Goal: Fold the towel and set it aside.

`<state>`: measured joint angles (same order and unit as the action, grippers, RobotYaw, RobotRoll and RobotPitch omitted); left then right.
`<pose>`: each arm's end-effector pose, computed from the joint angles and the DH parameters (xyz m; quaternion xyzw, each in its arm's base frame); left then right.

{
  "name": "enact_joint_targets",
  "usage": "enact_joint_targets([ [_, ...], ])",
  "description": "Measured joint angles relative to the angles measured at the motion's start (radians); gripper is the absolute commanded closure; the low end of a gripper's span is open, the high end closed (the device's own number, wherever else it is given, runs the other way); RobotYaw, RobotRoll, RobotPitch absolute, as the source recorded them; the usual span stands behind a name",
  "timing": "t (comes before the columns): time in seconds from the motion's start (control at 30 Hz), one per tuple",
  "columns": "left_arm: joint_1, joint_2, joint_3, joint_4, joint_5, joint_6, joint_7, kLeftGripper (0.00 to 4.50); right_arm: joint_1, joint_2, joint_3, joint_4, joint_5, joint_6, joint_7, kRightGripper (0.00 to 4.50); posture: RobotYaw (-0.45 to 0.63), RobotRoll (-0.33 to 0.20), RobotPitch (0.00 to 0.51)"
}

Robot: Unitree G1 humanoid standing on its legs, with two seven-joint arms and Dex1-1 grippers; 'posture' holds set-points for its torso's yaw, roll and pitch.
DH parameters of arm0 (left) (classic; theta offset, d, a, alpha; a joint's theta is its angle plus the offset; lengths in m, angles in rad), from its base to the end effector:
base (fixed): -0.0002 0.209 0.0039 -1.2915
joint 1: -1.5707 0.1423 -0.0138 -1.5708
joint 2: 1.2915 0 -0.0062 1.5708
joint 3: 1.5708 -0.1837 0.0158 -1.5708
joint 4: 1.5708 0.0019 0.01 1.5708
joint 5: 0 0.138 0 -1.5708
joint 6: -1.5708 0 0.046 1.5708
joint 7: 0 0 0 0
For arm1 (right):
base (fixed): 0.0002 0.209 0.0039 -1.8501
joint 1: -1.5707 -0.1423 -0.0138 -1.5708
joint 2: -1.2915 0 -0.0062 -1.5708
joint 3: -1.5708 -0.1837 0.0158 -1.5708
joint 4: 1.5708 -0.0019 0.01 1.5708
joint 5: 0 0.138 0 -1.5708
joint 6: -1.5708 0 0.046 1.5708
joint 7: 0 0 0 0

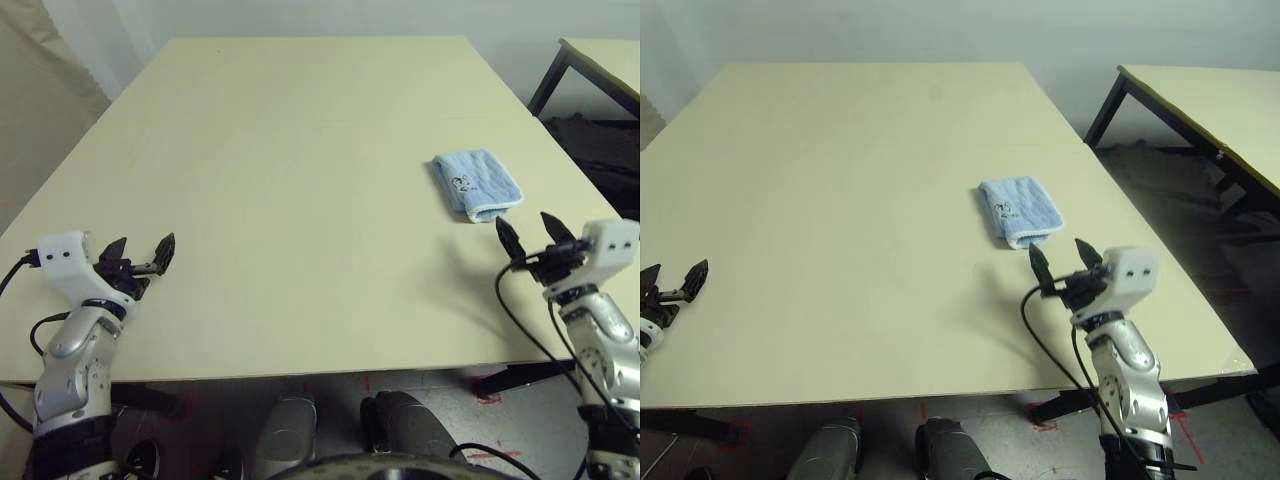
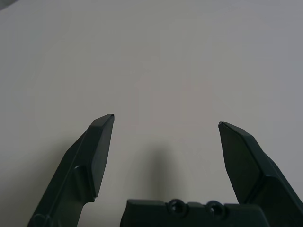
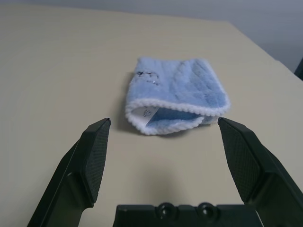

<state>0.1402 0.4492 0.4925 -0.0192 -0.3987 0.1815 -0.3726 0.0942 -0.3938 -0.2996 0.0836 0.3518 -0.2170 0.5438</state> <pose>0.1517 0.3222 0.0780 0.0133 0.0487 0.0538 0.9973 0.1715 -0.2862 0.0612 -0.0589 -0.0643 0.1074 0.9904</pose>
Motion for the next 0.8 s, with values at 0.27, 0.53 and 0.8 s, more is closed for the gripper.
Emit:
enact_joint_targets([
  [0.27,0.015,0.007,-0.03,-0.016,0.056,-0.026,0.004,0.0,-0.01,0.039,0.007,0.086,-0.011,-0.093,0.024,0.05,0.09,0.0,0.005],
  [0.53,0.043,0.007,-0.042,-0.004,0.078,-0.083,-0.032,0.0,-0.011,0.08,0.027,0.119,-0.031,-0.134,0.013,0.05,0.07,0.0,0.0],
  [0.8,0.04,0.01,-0.041,0.043,0.08,-0.114,-0.058,0.0,0.023,0.098,0.034,0.125,-0.037,-0.16,0.003,0.05,0.07,0.0,0.0],
])
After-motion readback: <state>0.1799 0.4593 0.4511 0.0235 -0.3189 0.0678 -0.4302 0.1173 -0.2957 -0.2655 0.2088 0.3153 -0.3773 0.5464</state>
